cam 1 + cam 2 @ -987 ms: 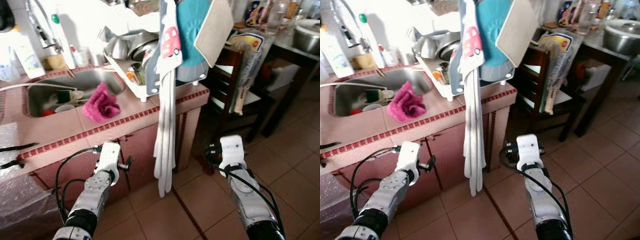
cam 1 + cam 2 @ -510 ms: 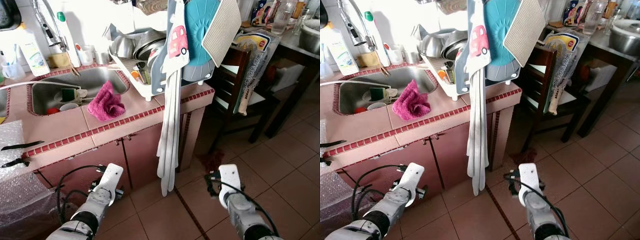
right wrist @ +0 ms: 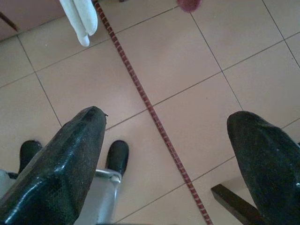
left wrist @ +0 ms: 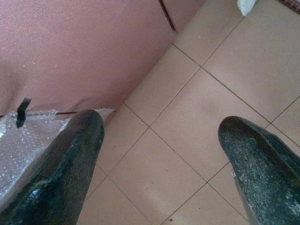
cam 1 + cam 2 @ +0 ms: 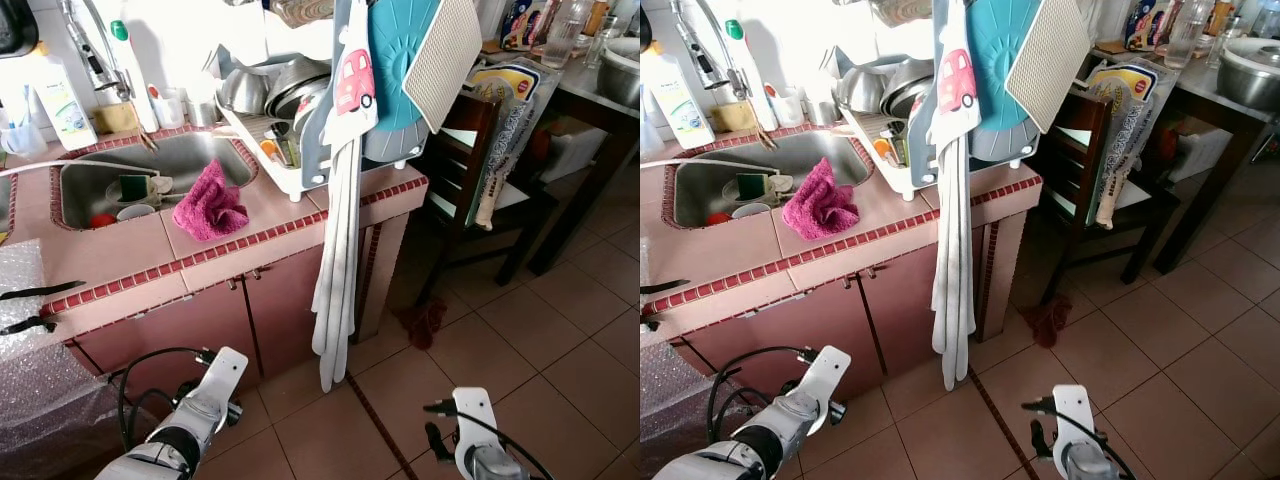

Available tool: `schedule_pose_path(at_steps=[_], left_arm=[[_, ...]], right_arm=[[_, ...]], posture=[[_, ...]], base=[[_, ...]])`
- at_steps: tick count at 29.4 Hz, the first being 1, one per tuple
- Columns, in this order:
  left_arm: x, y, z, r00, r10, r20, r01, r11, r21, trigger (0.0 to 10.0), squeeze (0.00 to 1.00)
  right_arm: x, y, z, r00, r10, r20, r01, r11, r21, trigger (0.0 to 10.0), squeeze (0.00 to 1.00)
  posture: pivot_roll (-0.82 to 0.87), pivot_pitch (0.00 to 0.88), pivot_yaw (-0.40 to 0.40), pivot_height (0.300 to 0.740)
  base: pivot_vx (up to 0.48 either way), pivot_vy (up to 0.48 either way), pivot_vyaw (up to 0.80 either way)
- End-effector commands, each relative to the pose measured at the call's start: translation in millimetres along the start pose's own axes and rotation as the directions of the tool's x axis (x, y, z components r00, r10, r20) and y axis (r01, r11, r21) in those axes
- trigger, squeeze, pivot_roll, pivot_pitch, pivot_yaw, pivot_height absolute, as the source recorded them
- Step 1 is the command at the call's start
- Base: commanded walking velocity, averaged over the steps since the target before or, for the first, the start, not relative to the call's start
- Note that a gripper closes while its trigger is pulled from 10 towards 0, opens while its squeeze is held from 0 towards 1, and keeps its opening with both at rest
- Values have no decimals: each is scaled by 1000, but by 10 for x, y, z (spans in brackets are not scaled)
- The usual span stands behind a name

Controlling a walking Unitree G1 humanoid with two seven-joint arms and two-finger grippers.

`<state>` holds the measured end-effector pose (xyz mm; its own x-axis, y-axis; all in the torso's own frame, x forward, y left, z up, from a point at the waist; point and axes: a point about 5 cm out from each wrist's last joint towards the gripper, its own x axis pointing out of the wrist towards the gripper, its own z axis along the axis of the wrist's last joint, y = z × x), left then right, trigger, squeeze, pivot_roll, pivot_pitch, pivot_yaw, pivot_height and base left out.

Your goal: Kitchen organization

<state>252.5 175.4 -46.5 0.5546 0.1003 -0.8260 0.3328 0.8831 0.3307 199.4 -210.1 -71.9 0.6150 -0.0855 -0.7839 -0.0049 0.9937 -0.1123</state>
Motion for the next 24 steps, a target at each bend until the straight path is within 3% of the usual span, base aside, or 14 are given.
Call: schedule_pose_path(at_steps=[1, 13, 20, 24], left_arm=[[-2, 13, 51, 1000, 8, 24, -9, 1000, 11, 10000, 0], [-4, 125, 49, 997, 46, 57, -43, 997, -57, 10000, 0], [-3, 228, -172, 997, 70, 13, -69, 996, -49, 10000, 0], [-6, 219, -337, 997, 74, -22, -76, 990, -117, 10000, 0]], right_arm=[[-4, -42, -9, 1000, -12, -5, 12, 1000, -1, 10000, 0], [4, -73, 76, 999, -32, 36, 31, 999, 28, 10000, 0], [11, 125, 27, 1000, 10, 18, -11, 1000, 29, 10000, 0], [15, 185, 26, 1000, 30, 9, -30, 1000, 10, 10000, 0]], posture=[[-7, 0, 1, 740], [10, 0, -5, 740], [38, 0, 21, 740], [29, 0, 26, 740]], base=[[0, 0, 0], [0, 0, 0], [0, 0, 0], [0, 0, 0]])
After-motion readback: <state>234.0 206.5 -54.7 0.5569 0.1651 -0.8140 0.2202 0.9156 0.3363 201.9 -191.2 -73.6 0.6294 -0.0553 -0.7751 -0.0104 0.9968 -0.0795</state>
